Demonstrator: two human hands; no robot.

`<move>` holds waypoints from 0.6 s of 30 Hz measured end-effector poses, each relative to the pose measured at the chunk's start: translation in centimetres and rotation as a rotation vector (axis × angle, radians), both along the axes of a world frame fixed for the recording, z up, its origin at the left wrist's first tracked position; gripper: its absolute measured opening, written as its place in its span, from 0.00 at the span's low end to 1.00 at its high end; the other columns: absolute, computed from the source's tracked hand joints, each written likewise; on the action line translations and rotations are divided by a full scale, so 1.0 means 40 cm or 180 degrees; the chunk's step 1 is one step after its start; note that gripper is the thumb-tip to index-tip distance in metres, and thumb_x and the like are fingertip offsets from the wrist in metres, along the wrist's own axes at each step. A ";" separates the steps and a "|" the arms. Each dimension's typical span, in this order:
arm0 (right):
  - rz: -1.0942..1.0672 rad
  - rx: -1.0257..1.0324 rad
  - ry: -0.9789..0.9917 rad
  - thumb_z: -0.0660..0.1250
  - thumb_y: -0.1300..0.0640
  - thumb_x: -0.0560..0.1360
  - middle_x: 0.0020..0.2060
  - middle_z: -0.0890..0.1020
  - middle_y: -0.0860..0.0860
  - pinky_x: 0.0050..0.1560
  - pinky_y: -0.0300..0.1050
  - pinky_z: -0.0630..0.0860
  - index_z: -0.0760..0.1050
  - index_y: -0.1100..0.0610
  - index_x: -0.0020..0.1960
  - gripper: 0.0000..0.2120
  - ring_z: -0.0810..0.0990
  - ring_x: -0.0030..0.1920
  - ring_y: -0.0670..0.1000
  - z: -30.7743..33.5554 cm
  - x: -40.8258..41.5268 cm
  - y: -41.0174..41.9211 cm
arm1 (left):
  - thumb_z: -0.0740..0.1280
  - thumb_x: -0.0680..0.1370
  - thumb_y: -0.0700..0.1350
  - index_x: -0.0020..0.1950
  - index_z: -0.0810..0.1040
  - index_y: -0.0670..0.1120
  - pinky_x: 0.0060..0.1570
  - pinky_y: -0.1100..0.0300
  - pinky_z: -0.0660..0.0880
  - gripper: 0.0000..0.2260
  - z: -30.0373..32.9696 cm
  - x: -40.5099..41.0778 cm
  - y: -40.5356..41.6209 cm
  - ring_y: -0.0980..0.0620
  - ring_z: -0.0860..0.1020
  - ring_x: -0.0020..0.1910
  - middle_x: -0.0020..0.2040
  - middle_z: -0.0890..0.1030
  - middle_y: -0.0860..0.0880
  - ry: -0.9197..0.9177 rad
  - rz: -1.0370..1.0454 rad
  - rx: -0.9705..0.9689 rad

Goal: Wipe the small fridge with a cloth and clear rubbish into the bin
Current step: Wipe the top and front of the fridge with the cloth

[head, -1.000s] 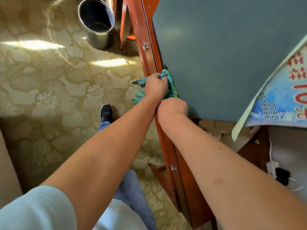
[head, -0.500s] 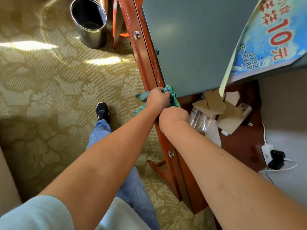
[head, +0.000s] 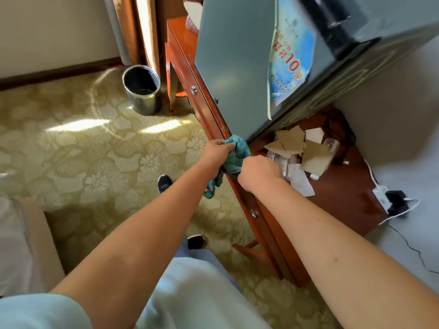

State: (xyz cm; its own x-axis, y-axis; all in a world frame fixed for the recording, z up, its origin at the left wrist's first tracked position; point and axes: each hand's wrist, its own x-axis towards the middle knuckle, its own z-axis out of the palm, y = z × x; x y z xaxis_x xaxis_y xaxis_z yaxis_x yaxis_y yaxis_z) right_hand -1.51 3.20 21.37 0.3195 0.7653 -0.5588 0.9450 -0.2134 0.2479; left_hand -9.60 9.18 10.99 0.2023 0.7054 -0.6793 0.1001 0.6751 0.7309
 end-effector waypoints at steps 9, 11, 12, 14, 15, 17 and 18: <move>-0.0477 0.0927 0.0838 0.61 0.54 0.77 0.55 0.81 0.56 0.46 0.47 0.74 0.79 0.54 0.59 0.13 0.80 0.54 0.60 0.160 -0.018 -0.025 | 0.71 0.77 0.46 0.51 0.82 0.43 0.43 0.48 0.85 0.08 0.281 -0.149 0.056 0.44 0.85 0.41 0.47 0.85 0.39 0.0256 -0.0063 0.0759; -0.0400 0.1050 0.1000 0.60 0.53 0.78 0.54 0.81 0.55 0.45 0.47 0.74 0.78 0.53 0.58 0.13 0.79 0.50 0.60 0.193 -0.039 -0.015 | 0.71 0.78 0.47 0.52 0.82 0.44 0.45 0.44 0.84 0.07 0.359 -0.178 0.076 0.43 0.86 0.43 0.48 0.85 0.40 0.0301 -0.0059 0.0917; -0.0346 0.1128 0.1079 0.60 0.53 0.77 0.52 0.81 0.55 0.44 0.47 0.73 0.78 0.53 0.57 0.12 0.77 0.47 0.59 0.212 -0.050 -0.005 | 0.71 0.78 0.47 0.51 0.82 0.45 0.46 0.45 0.84 0.07 0.399 -0.192 0.088 0.43 0.86 0.44 0.48 0.85 0.40 0.0350 -0.0063 0.1025; -0.0212 0.1249 0.1236 0.62 0.50 0.77 0.50 0.82 0.54 0.43 0.47 0.73 0.78 0.52 0.55 0.11 0.76 0.45 0.58 0.255 -0.074 0.020 | 0.71 0.78 0.48 0.51 0.82 0.46 0.47 0.45 0.84 0.07 0.483 -0.222 0.109 0.44 0.86 0.44 0.47 0.86 0.42 0.0478 -0.0096 0.1253; -0.0140 0.1289 0.1327 0.63 0.47 0.76 0.49 0.82 0.53 0.44 0.47 0.73 0.78 0.52 0.55 0.12 0.78 0.46 0.58 0.278 -0.086 0.035 | 0.72 0.78 0.49 0.51 0.83 0.47 0.47 0.45 0.84 0.07 0.524 -0.237 0.121 0.44 0.86 0.45 0.47 0.86 0.42 0.0527 -0.0113 0.1360; -0.0024 0.1332 0.1511 0.64 0.38 0.74 0.46 0.82 0.52 0.46 0.48 0.77 0.79 0.50 0.55 0.19 0.81 0.48 0.58 0.332 -0.110 0.065 | 0.72 0.78 0.49 0.51 0.83 0.46 0.47 0.48 0.84 0.07 0.604 -0.265 0.148 0.44 0.86 0.45 0.47 0.86 0.42 0.0623 -0.0203 0.1566; 0.0010 0.1341 0.1574 0.64 0.32 0.71 0.45 0.83 0.51 0.47 0.49 0.79 0.80 0.49 0.54 0.23 0.81 0.48 0.58 0.360 -0.120 0.079 | 0.72 0.78 0.49 0.52 0.83 0.47 0.46 0.50 0.85 0.07 0.644 -0.278 0.163 0.45 0.86 0.44 0.47 0.86 0.43 0.0675 -0.0282 0.1668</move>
